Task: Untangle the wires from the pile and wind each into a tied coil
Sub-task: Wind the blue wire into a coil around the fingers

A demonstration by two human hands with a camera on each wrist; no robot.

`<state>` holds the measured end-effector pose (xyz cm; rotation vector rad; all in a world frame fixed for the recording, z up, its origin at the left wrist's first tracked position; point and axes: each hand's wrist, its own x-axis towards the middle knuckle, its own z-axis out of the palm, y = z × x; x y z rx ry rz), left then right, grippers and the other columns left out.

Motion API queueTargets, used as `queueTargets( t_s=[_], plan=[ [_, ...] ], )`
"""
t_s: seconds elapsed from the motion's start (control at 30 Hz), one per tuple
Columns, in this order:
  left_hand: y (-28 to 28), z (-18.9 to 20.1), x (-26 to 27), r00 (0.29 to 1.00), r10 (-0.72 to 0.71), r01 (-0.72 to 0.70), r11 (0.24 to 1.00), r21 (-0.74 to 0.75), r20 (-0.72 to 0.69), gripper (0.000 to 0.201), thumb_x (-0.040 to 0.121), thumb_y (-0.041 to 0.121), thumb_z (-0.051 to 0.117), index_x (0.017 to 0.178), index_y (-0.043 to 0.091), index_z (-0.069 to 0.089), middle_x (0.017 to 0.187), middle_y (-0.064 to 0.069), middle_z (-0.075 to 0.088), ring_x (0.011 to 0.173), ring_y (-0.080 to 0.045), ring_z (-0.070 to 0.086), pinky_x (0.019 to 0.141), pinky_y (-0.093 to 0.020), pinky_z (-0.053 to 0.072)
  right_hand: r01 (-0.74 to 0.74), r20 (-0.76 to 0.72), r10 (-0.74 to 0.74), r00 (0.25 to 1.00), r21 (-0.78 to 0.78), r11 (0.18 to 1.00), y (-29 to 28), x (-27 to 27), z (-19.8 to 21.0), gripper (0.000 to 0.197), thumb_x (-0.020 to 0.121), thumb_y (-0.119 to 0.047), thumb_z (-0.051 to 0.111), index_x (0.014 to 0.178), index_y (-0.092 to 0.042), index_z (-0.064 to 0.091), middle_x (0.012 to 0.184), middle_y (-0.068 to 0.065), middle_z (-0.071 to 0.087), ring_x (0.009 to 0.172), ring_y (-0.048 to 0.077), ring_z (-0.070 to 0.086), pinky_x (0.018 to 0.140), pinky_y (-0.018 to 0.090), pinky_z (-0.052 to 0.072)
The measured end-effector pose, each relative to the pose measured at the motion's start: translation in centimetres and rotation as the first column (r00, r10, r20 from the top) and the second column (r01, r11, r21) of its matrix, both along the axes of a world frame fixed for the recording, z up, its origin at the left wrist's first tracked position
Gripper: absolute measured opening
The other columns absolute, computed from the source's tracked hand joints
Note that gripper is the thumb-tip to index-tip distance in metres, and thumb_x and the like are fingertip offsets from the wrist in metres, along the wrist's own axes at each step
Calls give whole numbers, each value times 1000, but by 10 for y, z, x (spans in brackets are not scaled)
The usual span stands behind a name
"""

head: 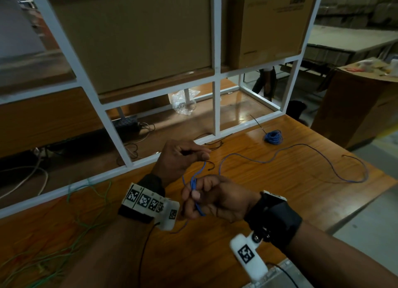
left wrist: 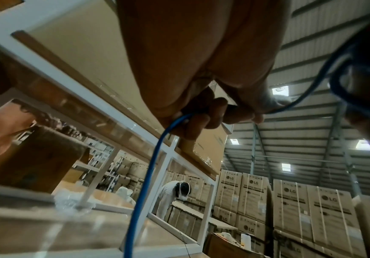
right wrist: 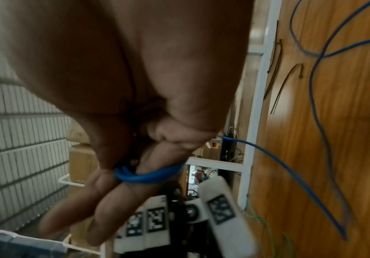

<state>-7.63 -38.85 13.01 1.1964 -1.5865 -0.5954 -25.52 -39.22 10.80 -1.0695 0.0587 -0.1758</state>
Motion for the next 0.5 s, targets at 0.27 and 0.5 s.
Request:
queueTargets(
  t_s=[0.27, 0.5],
  plan=[
    [11, -25, -21, 991, 50, -30, 985, 168, -121, 25, 92, 3, 60, 81, 21, 74, 66, 15, 69, 63, 3, 61, 67, -31, 46, 94, 340, -316, 886, 535, 840, -31, -1, 37, 22, 104, -11, 38, 118, -2, 53, 107, 16, 70, 124, 31, 64, 106, 38, 52],
    [29, -60, -29, 978, 23, -96, 934, 343, 210, 37, 98, 43, 56, 84, 12, 71, 65, -12, 61, 54, -18, 56, 55, -39, 44, 889, 120, -883, 454, 11, 458, -80, -5, 9, 29, 111, -15, 35, 116, -4, 62, 114, 5, 75, 112, 13, 68, 102, 31, 51]
  ],
)
